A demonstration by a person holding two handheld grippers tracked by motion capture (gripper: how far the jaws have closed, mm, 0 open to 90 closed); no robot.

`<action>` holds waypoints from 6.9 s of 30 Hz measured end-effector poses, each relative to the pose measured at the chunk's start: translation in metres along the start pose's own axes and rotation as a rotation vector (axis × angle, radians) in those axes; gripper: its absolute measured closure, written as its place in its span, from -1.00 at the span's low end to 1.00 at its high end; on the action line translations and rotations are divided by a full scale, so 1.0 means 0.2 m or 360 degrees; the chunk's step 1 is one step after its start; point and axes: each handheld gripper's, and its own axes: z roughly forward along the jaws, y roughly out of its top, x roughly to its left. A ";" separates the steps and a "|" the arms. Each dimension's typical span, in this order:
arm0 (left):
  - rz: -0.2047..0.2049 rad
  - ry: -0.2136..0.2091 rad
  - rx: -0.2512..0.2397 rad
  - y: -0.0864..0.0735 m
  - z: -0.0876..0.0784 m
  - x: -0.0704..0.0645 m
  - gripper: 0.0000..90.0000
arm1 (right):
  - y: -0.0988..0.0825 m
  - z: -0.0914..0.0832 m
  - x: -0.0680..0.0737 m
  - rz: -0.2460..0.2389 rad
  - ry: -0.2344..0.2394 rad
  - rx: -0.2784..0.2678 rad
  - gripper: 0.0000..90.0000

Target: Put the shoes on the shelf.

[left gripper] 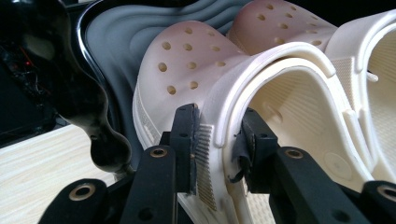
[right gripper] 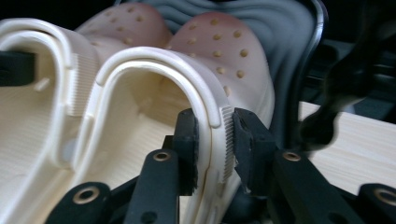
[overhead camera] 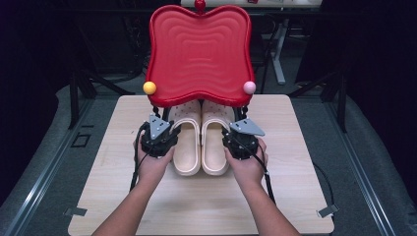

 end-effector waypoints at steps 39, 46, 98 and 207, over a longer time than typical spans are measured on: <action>-0.0082 -0.0086 -0.0067 -0.03 -0.08 0.00 0.16 | -0.04 -0.08 0.00 -0.0072 0.0062 -0.0027 0.34; -0.0078 -0.0131 -0.0083 -0.05 -0.15 -0.01 0.18 | -0.04 -0.16 0.00 -0.0115 0.0084 -0.0058 0.31; -0.0044 -0.0433 0.0199 -0.54 -0.35 -0.23 0.91 | -0.53 -0.34 0.20 -0.0260 0.0406 0.0231 1.00; -0.0107 -0.0199 0.0240 -0.23 0.05 -0.08 0.89 | -0.20 0.07 0.06 -0.0122 0.0222 0.0202 0.94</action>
